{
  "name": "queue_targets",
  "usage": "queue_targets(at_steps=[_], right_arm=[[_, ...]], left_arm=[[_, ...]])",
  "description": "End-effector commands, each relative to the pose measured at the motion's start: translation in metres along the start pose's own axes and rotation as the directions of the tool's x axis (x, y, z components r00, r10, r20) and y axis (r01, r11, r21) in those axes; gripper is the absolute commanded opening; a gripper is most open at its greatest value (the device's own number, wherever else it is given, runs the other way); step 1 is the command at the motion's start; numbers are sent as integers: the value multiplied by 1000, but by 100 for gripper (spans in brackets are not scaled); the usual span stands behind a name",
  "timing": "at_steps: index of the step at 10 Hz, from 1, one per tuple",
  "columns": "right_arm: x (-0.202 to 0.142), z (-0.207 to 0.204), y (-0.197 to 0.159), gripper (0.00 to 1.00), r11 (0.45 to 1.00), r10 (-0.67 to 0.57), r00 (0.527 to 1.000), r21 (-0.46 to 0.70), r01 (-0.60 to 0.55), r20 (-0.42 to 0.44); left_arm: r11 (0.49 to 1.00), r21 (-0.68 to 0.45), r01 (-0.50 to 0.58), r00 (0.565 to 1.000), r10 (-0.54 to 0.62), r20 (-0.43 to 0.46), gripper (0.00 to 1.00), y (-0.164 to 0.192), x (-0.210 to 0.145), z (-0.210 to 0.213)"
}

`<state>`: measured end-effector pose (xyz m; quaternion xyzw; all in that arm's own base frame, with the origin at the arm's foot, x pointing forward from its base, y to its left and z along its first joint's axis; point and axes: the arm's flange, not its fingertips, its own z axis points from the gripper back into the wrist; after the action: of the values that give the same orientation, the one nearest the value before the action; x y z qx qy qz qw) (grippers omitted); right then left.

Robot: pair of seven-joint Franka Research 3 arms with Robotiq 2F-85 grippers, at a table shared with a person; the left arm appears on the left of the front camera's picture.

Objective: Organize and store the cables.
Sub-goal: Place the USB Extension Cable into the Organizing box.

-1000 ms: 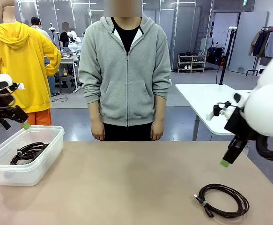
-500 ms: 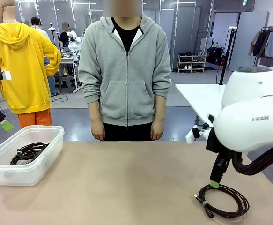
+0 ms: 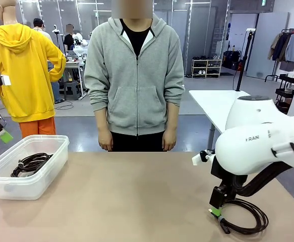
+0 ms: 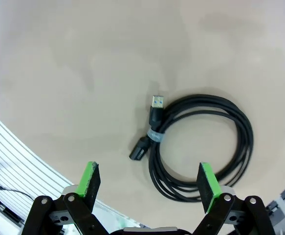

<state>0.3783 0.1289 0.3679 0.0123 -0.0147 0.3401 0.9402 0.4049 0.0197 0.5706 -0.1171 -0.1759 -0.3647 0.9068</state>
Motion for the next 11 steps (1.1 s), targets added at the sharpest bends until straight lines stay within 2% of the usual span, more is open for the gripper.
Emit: queue_targets(at_steps=[1, 7, 8, 11], right_arm=[[-1, -28, 9, 100, 998, -60, 998, -4, 60, -6], [-8, -61, 2, 100, 988, -148, 986, 29, 151, -73], [-9, -65, -1, 100, 985, -168, 984, 36, 171, -64], [-6, -69, -7, 73, 980, -196, 979, 27, 197, -58]], left_arm=[[1000, 22, -19, 1000, 19, -2, 100, 2, 4, 3], [1000, 22, -19, 1000, 19, -2, 100, 2, 4, 3], [1000, 22, -19, 1000, 19, -2, 100, 2, 4, 3], [1000, 22, -19, 1000, 19, -2, 100, 2, 4, 3]])
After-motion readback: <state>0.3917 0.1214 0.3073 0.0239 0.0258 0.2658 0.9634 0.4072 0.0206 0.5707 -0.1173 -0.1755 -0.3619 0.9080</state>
